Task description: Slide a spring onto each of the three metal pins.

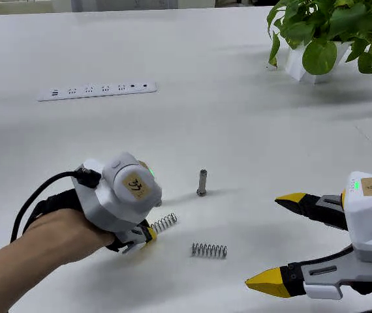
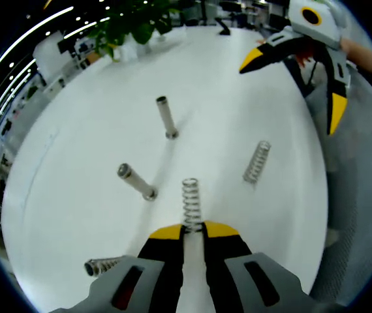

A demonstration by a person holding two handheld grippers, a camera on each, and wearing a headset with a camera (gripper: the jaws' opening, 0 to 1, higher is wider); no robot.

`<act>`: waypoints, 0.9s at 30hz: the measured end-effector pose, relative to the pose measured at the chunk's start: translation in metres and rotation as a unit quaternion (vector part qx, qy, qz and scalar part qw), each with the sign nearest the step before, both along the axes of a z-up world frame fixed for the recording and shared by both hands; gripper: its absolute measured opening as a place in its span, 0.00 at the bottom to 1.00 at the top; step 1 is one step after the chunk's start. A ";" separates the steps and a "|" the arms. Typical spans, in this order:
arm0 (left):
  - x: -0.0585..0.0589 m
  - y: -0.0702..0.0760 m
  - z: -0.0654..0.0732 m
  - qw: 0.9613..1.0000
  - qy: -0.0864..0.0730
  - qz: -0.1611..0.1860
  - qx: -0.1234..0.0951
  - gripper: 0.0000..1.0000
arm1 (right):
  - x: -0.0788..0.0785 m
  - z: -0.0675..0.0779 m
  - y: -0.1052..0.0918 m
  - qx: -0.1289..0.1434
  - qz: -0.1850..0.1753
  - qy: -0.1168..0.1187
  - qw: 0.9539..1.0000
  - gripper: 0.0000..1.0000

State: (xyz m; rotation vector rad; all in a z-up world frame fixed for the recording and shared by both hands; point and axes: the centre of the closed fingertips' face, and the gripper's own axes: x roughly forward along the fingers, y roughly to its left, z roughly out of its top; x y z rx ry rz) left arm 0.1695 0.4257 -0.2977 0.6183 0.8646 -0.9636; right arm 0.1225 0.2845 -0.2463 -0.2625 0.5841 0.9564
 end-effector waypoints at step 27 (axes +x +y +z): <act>-0.040 -0.016 0.027 0.984 -0.045 0.035 -0.166 0.10 | -0.008 0.004 0.023 0.018 0.037 0.027 0.999 0.82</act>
